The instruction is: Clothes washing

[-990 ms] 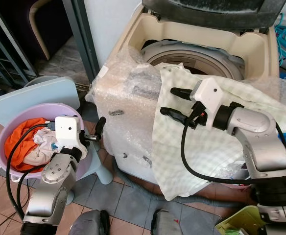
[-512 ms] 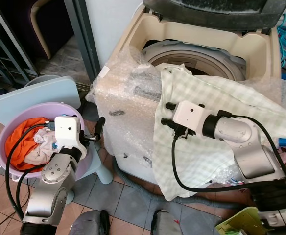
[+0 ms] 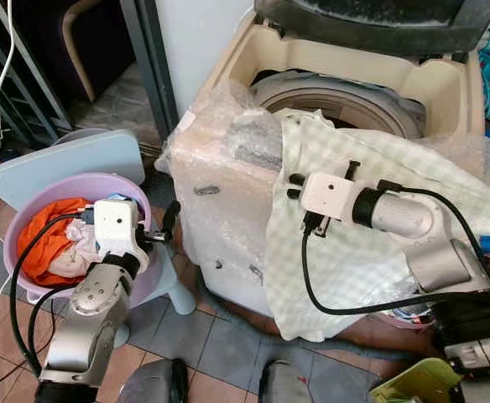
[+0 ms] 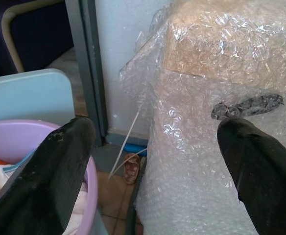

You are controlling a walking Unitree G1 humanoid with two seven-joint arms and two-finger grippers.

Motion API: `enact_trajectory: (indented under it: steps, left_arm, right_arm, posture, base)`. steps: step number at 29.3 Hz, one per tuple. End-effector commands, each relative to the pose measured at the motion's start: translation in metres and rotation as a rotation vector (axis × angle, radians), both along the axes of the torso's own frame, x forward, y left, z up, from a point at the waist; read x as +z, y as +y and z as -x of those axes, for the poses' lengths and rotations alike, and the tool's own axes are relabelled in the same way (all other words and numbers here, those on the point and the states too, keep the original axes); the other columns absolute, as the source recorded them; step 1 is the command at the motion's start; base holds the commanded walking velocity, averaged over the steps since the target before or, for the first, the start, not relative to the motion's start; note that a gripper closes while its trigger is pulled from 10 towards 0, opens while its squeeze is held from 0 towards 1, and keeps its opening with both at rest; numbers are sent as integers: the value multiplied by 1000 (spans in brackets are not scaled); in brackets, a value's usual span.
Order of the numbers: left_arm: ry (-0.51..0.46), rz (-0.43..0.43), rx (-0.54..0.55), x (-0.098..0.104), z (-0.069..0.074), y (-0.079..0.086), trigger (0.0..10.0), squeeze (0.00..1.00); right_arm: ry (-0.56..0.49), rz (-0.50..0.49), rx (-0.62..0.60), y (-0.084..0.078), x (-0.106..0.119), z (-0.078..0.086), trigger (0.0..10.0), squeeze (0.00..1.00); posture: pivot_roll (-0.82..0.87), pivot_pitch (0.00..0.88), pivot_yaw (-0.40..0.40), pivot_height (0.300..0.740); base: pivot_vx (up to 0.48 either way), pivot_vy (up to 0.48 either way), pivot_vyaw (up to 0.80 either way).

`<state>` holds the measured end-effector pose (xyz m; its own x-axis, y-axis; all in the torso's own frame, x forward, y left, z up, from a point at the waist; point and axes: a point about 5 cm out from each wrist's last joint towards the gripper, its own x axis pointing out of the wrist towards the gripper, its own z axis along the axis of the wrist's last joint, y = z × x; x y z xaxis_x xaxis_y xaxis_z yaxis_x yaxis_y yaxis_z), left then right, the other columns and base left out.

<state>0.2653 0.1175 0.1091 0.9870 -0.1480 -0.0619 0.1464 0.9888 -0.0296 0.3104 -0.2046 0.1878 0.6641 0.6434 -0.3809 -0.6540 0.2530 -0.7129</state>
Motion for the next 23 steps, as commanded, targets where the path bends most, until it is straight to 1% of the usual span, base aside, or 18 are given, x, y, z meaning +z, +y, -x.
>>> enact_trajectory:
  steps: [1,2,4,6,8,9,10,11,12,13,14,15,16,18,19,20,21,23]
  left_arm:
    - [2,-7,-5,-1,-1,-1,10000,0]
    - [2,-7,-5,-1,-1,-1,10000,0]
    - [-1,-6,-5,0,-2,-2,10000,0]
    - [-1,-6,-5,0,-2,-2,10000,0]
    - [-3,-6,-6,0,-2,-2,10000,0]
    - [-4,-5,-8,0,-3,-3,10000,0]
    - [-4,-5,-8,0,-3,-3,10000,0]
    - [-6,-4,-7,0,-3,-3,10000,0]
    - [-7,-4,-7,0,-3,-4,10000,0]
    - [-7,-4,-7,0,-3,-4,10000,0]
    - [-10,-4,-3,1,-3,-3,10000,0]
    - [-10,-4,-3,1,-3,-3,10000,0]
    - [-14,-5,3,2,-4,-3,10000,0]
    - [-15,-5,6,2,-4,-2,10000,0]
    - [-15,-5,7,2,-4,-2,10000,0]
    - [-15,-5,7,2,-4,-2,10000,0]
    - [-15,-5,7,2,-4,-2,10000,0]
    - [-16,-6,6,2,-5,-2,10000,0]
  right_arm:
    - [111,78,-44,-24,-5,-4,0,0]
    - [111,78,-44,-24,-5,-4,0,0]
    - [159,98,-34,-32,5,-12,0,0]
    - [162,100,-32,-32,6,-14,0,0]
    - [169,115,-33,-35,13,-19,0,0]
    - [174,124,-53,-40,29,-32,0,0]
    - [174,124,-53,-40,29,-32,0,0]
    - [129,138,-94,-43,44,-43,0,0]
    - [95,147,-121,-44,54,-50,0,0]
    - [95,147,-121,-44,54,-50,0,0]
    - [-102,156,-252,-44,92,-70,0,0]
    - [-102,156,-252,-44,92,-70,0,0]
    - [-267,107,-344,-41,126,-80,0,0]
    - [-317,73,-364,-39,139,-82,0,0]
    - [-368,25,-401,-38,152,-84,0,0]
    - [-445,-61,-445,-36,173,-85,0,0]
    - [-445,-61,-445,-36,173,-85,0,0]
    - [-553,-152,-493,-36,194,-84,0,0]
  posture:
    - [-24,131,11,740]
    - [-24,131,11,740]
    - [-24,127,10,740]
    - [-24,127,10,740]
    - [-23,124,9,740]
    - [-22,121,8,740]
    - [-22,121,8,740]
    - [-19,119,5,740]
    - [-18,119,4,740]
    - [-18,119,4,740]
    - [-10,116,2,740]
    - [-10,116,2,740]
    - [-4,116,1,740]
    - [-4,116,1,740]
    - [-3,116,2,740]
    - [-4,117,2,740]
    - [-4,117,2,740]
    - [-3,117,3,740]
  base:
    - [0,0,0]
    - [0,0,0]
    - [0,0,0]
    - [0,0,0]
    - [0,0,0]
    - [0,0,0]
    - [0,0,0]
    - [0,0,0]
    - [0,0,0]
    - [0,0,0]
    - [0,0,0]
    - [0,0,0]
    - [0,0,0]
    - [0,0,0]
    - [0,0,0]
    - [0,0,0]
    - [0,0,0]
    - [0,0,0]
